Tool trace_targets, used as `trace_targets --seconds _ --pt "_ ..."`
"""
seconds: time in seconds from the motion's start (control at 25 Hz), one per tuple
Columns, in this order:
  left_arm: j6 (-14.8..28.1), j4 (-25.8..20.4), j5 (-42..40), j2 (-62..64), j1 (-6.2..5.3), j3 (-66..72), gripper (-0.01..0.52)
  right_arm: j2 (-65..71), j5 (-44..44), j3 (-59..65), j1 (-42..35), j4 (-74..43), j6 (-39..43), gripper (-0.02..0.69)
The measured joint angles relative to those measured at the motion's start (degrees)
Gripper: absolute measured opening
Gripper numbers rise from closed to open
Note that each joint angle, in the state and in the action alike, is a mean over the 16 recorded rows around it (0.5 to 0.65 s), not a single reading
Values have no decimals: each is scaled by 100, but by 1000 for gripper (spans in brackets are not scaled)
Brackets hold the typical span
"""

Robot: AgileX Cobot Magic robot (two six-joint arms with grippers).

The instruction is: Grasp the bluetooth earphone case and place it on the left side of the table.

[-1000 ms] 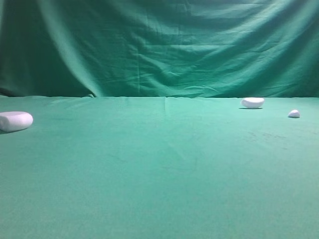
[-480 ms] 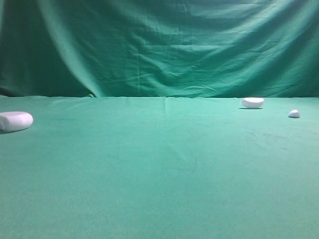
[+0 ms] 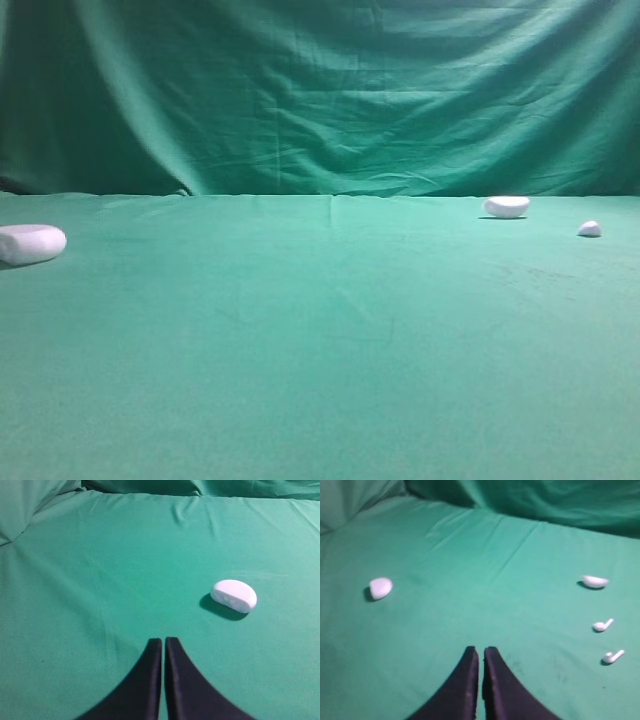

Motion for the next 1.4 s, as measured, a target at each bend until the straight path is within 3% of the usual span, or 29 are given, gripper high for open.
trace_targets --seconds 0.24,0.44,0.8,1.4 --pt "0 0 0 0 0 0 0 -967 -1408 1599 -1034 -103 -1 0" --pt "0 0 0 0 0 0 0 -1591 -1871 2421 -1716 -114 14 0" --pt "0 0 0 0 0 0 0 -2123 -1607 2863 -2263 -106 38 0" --pt "0 0 0 0 0 0 0 -2149 -1171 2878 -2323 -97 45 0"
